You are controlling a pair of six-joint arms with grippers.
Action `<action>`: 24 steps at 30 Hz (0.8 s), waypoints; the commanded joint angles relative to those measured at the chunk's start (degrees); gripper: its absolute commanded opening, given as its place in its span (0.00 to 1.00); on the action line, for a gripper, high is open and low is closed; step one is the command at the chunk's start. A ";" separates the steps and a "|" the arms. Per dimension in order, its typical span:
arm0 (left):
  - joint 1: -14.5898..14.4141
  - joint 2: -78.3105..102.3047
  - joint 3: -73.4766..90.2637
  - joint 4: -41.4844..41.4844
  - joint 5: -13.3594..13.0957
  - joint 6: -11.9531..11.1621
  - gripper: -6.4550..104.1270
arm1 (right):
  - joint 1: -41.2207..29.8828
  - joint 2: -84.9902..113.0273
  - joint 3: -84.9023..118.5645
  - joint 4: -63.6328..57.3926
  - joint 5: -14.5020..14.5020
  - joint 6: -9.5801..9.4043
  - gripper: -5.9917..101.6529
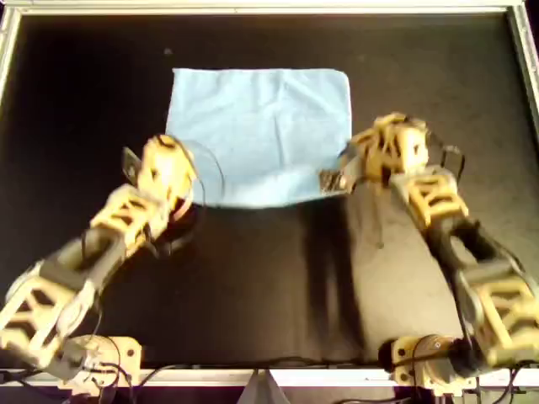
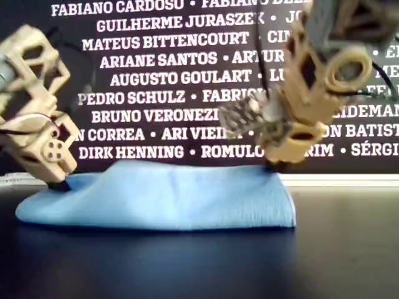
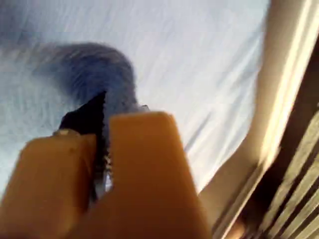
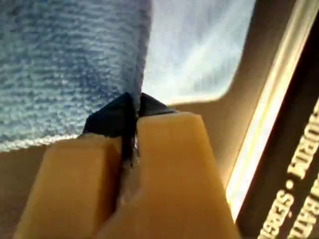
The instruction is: Fold a cloth
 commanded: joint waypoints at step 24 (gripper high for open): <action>5.98 -36.47 -56.87 -0.97 -0.70 9.67 0.05 | -0.62 -33.31 -57.57 -2.81 0.09 0.00 0.08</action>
